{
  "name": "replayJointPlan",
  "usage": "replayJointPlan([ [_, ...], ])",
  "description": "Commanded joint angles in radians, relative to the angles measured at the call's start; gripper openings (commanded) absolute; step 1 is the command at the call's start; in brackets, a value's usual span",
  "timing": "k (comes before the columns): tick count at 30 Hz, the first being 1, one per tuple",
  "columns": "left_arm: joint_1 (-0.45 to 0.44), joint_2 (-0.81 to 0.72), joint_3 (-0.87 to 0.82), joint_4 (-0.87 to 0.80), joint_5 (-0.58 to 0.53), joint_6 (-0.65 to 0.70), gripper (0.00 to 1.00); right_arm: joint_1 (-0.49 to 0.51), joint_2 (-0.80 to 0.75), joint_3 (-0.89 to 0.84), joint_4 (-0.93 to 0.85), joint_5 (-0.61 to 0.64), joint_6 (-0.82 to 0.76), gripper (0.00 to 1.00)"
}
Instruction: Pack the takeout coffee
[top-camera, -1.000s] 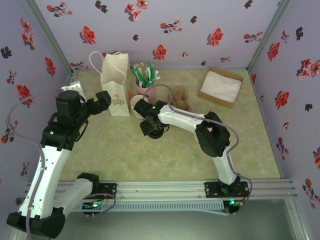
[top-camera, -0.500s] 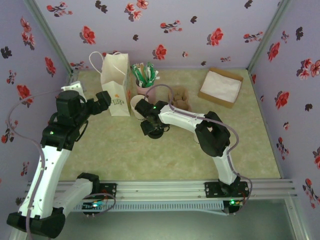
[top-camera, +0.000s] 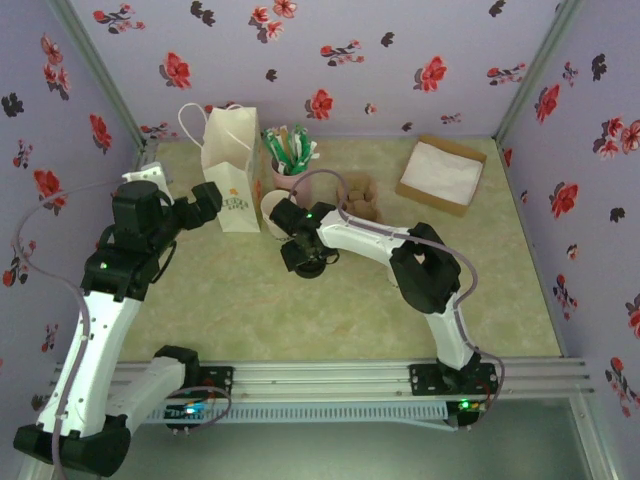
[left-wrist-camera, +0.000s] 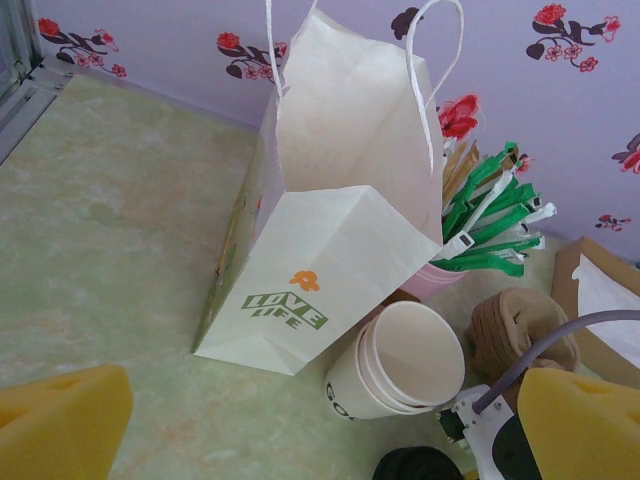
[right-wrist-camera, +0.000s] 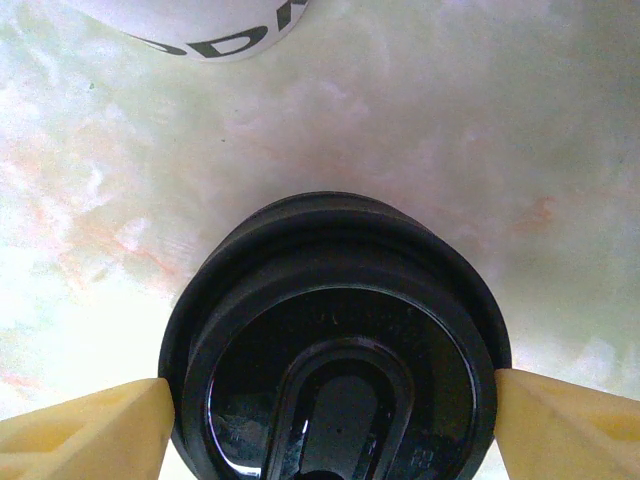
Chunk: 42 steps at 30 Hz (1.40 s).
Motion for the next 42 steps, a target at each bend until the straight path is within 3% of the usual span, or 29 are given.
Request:
replayJointPlan([
  [1, 0.009, -0.008, -0.007, 0.003, -0.015, 0.015, 1.0, -0.005, 0.0, -0.011, -0.003, -0.009, 0.023, 0.81],
  [18, 0.008, -0.005, -0.007, 0.003, -0.015, 0.017, 1.0, -0.015, -0.054, -0.019, 0.0, 0.003, 0.004, 0.72],
  [42, 0.011, -0.005, -0.008, 0.004, -0.016, 0.017, 1.0, -0.019, -0.154, -0.052, -0.036, 0.026, -0.025, 0.71],
])
